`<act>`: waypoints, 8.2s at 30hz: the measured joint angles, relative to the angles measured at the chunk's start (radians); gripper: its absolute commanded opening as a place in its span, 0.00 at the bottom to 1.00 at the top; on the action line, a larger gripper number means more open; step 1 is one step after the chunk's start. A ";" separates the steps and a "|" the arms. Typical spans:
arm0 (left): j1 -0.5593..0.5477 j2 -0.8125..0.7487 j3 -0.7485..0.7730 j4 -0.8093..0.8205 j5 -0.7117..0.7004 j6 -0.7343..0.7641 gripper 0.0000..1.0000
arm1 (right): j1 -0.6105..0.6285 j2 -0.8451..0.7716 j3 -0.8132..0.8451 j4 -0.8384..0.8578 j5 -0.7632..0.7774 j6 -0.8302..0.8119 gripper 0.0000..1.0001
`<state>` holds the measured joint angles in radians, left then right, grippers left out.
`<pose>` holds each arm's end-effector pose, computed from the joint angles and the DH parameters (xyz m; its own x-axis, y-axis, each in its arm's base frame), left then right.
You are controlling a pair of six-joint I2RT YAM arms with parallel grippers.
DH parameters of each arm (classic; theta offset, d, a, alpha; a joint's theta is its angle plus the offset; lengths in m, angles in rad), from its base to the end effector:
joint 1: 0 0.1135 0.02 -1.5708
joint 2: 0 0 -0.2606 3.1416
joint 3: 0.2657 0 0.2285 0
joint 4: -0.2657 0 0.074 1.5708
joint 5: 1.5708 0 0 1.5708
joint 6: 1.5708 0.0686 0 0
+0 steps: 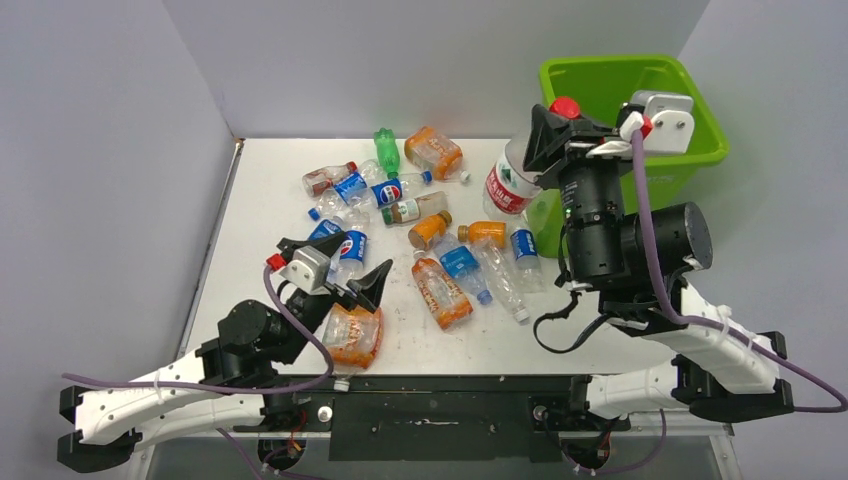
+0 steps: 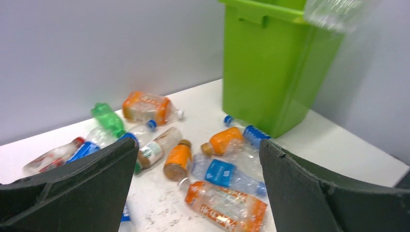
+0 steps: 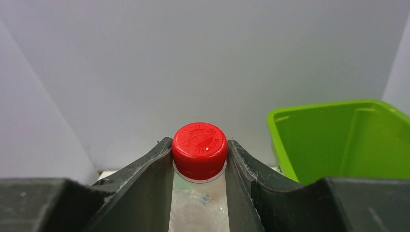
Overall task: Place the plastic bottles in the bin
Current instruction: Pick up the plastic bottle at the center of the board, then place the plastic bottle in the trash bin, then pick up the plastic bottle at the center of the board.
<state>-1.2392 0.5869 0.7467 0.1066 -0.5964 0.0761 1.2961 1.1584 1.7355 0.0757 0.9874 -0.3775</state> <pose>0.0811 -0.1173 0.3866 0.1315 -0.1888 -0.9732 0.5976 0.7983 -0.0741 0.0975 0.1350 0.5907 0.2823 0.2532 -0.9253 -0.2650 0.9476 0.1784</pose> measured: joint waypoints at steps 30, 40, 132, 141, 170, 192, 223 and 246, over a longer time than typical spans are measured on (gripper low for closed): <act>0.017 -0.050 -0.174 0.035 -0.200 -0.006 0.96 | -1.007 0.393 0.301 -0.051 -0.185 0.585 0.05; 0.017 -0.056 -0.173 0.035 -0.300 0.009 0.96 | -1.225 0.357 0.093 -0.185 -0.191 0.805 0.95; 0.251 0.093 -0.341 -0.043 0.333 -0.879 0.96 | -0.560 -0.058 -1.529 0.423 -1.187 1.131 0.13; 0.253 0.042 -0.509 0.296 0.312 -0.933 0.96 | -0.536 -0.440 -1.598 0.529 -1.210 1.124 0.05; 0.253 0.491 -0.289 0.817 0.673 -0.868 0.11 | -0.399 -0.512 -1.580 0.673 -1.272 1.143 0.53; 0.278 0.221 -0.182 0.431 0.635 -0.549 0.00 | -0.391 -0.623 -1.192 0.003 -1.329 0.941 0.90; 0.257 0.128 -0.049 -0.087 0.618 0.119 0.00 | -0.368 -0.151 -0.602 -0.133 -1.159 0.941 0.93; 0.269 0.163 -0.145 0.031 0.645 0.059 0.00 | -0.349 -0.075 -0.504 -0.298 -1.146 0.892 0.06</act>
<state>-0.9699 0.7498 0.6018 0.1371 0.0486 0.1349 0.9474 1.0836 1.2312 -0.2222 -0.1581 0.5148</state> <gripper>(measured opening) 0.113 0.296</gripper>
